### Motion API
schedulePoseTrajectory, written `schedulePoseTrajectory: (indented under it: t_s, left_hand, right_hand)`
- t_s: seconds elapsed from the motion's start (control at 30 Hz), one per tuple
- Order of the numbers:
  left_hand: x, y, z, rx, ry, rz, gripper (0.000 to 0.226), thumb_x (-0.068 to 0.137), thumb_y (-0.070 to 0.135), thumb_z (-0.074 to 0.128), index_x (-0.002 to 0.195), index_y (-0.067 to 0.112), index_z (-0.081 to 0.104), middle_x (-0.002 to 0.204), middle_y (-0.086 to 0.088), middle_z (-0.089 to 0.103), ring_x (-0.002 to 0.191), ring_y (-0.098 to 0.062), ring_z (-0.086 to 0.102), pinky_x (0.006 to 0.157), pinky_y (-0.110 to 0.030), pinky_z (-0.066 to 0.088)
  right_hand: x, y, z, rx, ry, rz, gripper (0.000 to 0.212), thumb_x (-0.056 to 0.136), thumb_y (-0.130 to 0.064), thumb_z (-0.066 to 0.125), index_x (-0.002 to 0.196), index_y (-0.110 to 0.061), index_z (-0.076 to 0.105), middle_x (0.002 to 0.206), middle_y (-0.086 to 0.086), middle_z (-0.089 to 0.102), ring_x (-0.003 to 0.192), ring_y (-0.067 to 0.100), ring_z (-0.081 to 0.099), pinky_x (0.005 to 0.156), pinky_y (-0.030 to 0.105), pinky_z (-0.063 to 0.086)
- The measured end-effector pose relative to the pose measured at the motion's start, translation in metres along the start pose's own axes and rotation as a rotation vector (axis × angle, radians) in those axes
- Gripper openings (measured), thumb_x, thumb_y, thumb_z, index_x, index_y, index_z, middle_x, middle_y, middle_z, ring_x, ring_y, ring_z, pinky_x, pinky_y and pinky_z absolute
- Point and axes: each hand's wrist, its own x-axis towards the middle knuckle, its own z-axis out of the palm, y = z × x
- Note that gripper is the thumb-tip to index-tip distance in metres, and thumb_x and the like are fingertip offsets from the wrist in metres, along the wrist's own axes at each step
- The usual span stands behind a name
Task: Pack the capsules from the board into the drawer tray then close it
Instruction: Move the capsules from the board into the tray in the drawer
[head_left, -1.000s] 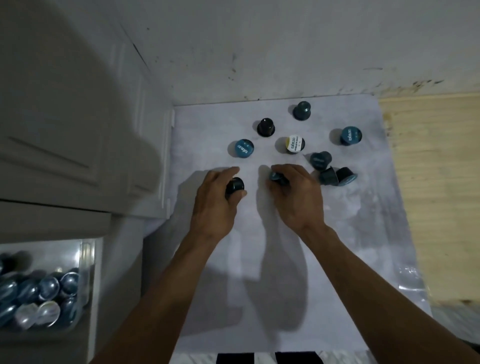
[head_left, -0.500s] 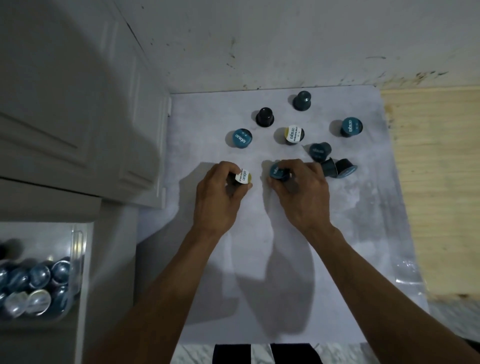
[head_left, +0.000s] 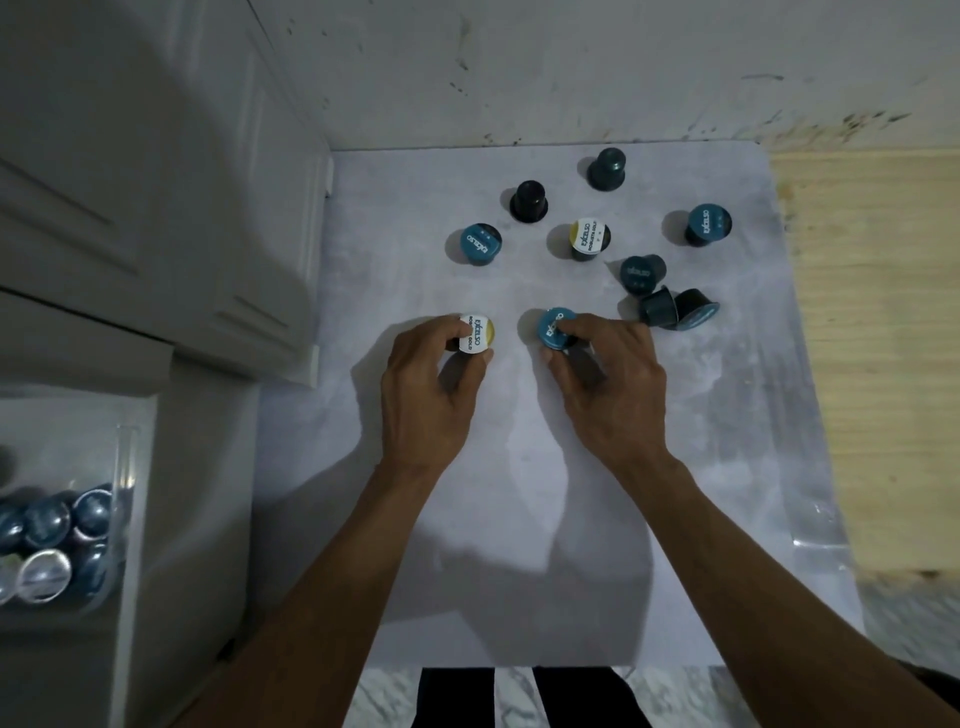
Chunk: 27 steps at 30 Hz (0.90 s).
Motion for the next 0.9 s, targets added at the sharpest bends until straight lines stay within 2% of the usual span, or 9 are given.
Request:
schedulePoseTrajectory:
  t_s: [0.13, 0.23, 0.37, 0.43, 0.53, 0.6, 0.73, 0.83, 0.9]
  left_hand:
    - [0.002, 0.0, 0.001, -0.011, 0.005, -0.002, 0.031, 0.083, 0.02, 0.075, 0.108, 0.002, 0.066, 0.108, -0.008, 0.068, 0.1, -0.02, 0.064, 0.088, -0.041, 0.056]
    - [0.002, 0.004, 0.0, -0.026, 0.016, -0.03, 0.03, 0.082, 0.019, 0.076, 0.106, 0.003, 0.067, 0.105, -0.007, 0.069, 0.098, -0.017, 0.064, 0.087, -0.035, 0.056]
    - [-0.003, 0.02, -0.013, -0.049, 0.043, -0.034, 0.027, 0.082, 0.019, 0.077, 0.103, 0.006, 0.068, 0.104, 0.001, 0.069, 0.096, -0.015, 0.065, 0.081, -0.032, 0.056]
    - [-0.008, 0.031, -0.025, -0.017, 0.078, -0.005, 0.026, 0.08, 0.017, 0.078, 0.102, 0.007, 0.068, 0.103, 0.002, 0.07, 0.094, -0.014, 0.065, 0.081, -0.025, 0.053]
    - [-0.015, 0.051, -0.047, -0.003, 0.111, -0.023, 0.025, 0.081, 0.017, 0.078, 0.103, 0.01, 0.068, 0.103, 0.003, 0.071, 0.095, -0.008, 0.064, 0.083, -0.017, 0.049]
    - [-0.023, 0.064, -0.063, -0.01, 0.124, -0.046, 0.024, 0.082, 0.02, 0.077, 0.103, 0.014, 0.068, 0.103, 0.006, 0.07, 0.095, -0.005, 0.063, 0.083, -0.016, 0.048]
    - [-0.039, 0.09, -0.103, -0.031, 0.152, -0.073, 0.024, 0.081, 0.021, 0.077, 0.103, 0.019, 0.068, 0.1, 0.014, 0.069, 0.093, -0.003, 0.063, 0.075, -0.017, 0.05]
    - [-0.049, 0.102, -0.143, -0.026, 0.186, -0.088, 0.022, 0.081, 0.02, 0.077, 0.101, 0.02, 0.069, 0.096, 0.02, 0.066, 0.088, 0.002, 0.062, 0.069, -0.011, 0.047]
    - [-0.056, 0.105, -0.172, -0.009, 0.21, -0.081, 0.02, 0.081, 0.022, 0.077, 0.101, 0.021, 0.069, 0.096, 0.015, 0.069, 0.085, -0.001, 0.063, 0.066, -0.012, 0.049]
  right_hand:
    - [0.0, -0.002, -0.003, 0.019, 0.026, -0.011, 0.025, 0.083, -0.02, 0.077, 0.103, -0.007, 0.07, 0.102, 0.007, 0.073, 0.091, 0.025, 0.063, 0.086, 0.03, 0.049]
    - [-0.001, -0.006, -0.008, 0.04, 0.012, 0.015, 0.026, 0.081, -0.021, 0.079, 0.101, -0.007, 0.072, 0.1, 0.006, 0.073, 0.088, 0.022, 0.063, 0.084, 0.027, 0.05]
    - [-0.004, -0.02, -0.022, 0.058, -0.025, 0.092, 0.027, 0.079, -0.022, 0.08, 0.102, -0.009, 0.073, 0.1, 0.004, 0.074, 0.088, 0.019, 0.062, 0.083, 0.006, 0.039]
    - [-0.005, -0.032, -0.033, 0.089, -0.027, 0.097, 0.027, 0.079, -0.023, 0.08, 0.102, -0.01, 0.073, 0.099, 0.002, 0.073, 0.086, 0.019, 0.063, 0.078, 0.015, 0.044]
    - [-0.007, -0.055, -0.05, 0.163, -0.025, 0.081, 0.026, 0.082, -0.027, 0.078, 0.104, -0.015, 0.073, 0.095, -0.013, 0.067, 0.086, 0.016, 0.064, 0.072, 0.027, 0.052]
    - [-0.009, -0.072, -0.06, 0.204, -0.027, 0.059, 0.025, 0.081, -0.027, 0.078, 0.104, -0.018, 0.072, 0.094, -0.018, 0.063, 0.084, 0.011, 0.064, 0.07, 0.025, 0.052]
    - [-0.012, -0.109, -0.079, 0.241, -0.077, 0.019, 0.027, 0.081, -0.031, 0.077, 0.105, -0.021, 0.073, 0.094, -0.006, 0.071, 0.081, 0.006, 0.062, 0.067, 0.01, 0.047]
    - [-0.014, -0.146, -0.087, 0.273, -0.13, -0.01, 0.025, 0.082, -0.033, 0.075, 0.105, -0.022, 0.073, 0.094, -0.009, 0.071, 0.081, 0.004, 0.062, 0.066, 0.012, 0.048]
    - [-0.018, -0.174, -0.088, 0.301, -0.169, -0.037, 0.025, 0.082, -0.033, 0.075, 0.104, -0.022, 0.073, 0.094, -0.01, 0.071, 0.082, 0.004, 0.063, 0.066, 0.016, 0.05]
